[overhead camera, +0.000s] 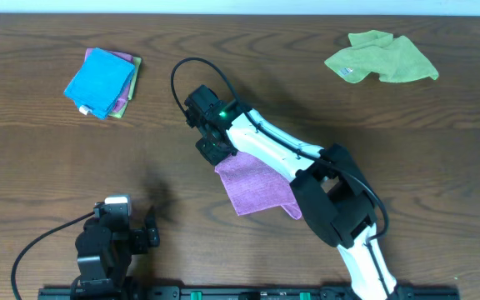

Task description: Fold the cloth

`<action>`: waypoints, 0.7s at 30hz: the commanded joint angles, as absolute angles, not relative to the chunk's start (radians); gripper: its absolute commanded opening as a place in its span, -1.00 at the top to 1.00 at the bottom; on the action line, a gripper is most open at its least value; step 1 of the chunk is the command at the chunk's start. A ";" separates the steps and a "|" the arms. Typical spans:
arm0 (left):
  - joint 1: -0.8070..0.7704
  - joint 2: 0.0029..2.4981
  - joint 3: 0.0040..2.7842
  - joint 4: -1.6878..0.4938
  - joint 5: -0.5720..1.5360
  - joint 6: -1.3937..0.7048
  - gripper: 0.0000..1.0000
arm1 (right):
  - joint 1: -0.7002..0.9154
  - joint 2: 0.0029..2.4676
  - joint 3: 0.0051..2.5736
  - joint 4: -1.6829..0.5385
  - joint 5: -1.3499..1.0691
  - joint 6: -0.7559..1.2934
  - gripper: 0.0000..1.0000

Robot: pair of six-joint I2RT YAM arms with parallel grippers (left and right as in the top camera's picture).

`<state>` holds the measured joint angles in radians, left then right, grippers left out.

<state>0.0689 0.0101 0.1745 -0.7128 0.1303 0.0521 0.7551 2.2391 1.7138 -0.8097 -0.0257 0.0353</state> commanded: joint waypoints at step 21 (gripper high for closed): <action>0.066 0.004 0.164 -0.729 0.123 0.045 -0.91 | 0.722 2.291 2.052 -1.175 -0.113 0.025 0.33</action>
